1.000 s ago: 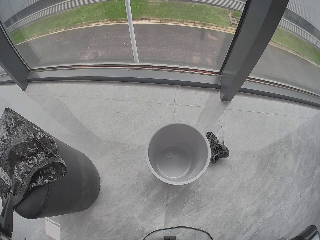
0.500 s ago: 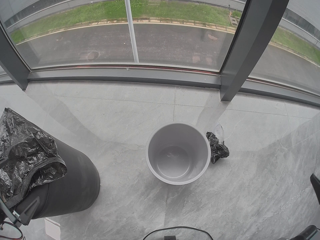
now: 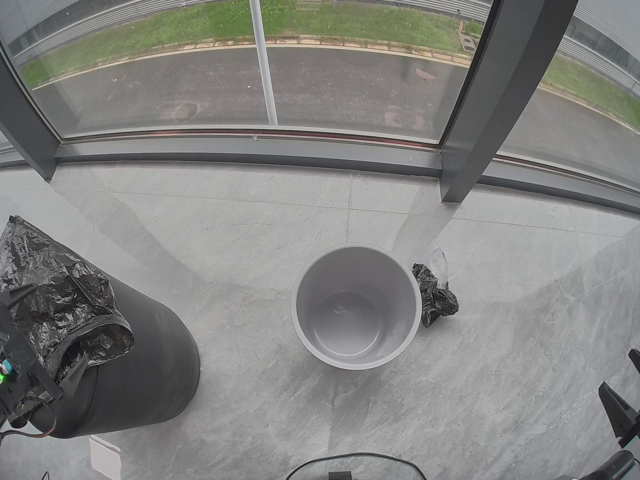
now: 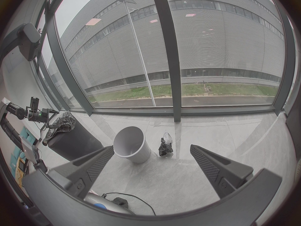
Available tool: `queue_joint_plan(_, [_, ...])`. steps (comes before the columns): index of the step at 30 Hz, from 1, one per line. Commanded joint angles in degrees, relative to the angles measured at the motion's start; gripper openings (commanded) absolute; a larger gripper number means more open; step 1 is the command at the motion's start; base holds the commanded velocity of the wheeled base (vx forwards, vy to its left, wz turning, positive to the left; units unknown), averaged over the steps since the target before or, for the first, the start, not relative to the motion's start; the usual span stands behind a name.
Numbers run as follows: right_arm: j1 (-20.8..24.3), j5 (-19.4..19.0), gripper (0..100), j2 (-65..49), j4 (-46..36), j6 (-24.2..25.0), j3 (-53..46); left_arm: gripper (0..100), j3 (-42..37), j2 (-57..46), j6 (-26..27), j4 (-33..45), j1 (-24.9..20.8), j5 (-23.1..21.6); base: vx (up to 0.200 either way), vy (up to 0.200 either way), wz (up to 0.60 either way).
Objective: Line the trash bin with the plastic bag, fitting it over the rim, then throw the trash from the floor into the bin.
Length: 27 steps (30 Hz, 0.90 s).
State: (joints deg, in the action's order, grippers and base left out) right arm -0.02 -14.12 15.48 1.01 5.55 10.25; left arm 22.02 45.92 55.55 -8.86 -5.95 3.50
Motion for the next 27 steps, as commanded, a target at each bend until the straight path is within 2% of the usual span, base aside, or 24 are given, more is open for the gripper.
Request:
queue_joint_plan(1, [0.0,-0.1,100,-1.2,0.0,0.0,-1.4,100,-2.2,5.3,1.6,-5.0,-0.1,3.2,0.000,0.000,0.00])
queue_joint_plan(16, [1.4,-0.8,100,-2.7,0.0,0.1,-5.3,100,-2.3,18.6,1.4,-18.6,-1.3,3.4,0.000,0.000,0.00])
queue_joint_plan(22, [1.6,-2.2,100,-4.8,0.0,0.2,-7.0,100,-2.8,20.7,1.4,-20.1,-4.0,3.5,0.000,0.000,0.00])
queue_joint_plan(27, [1.6,-2.2,100,-5.0,0.0,0.2,-7.0,100,-2.3,23.1,1.4,-20.4,-4.2,4.0,0.000,0.000,0.00])
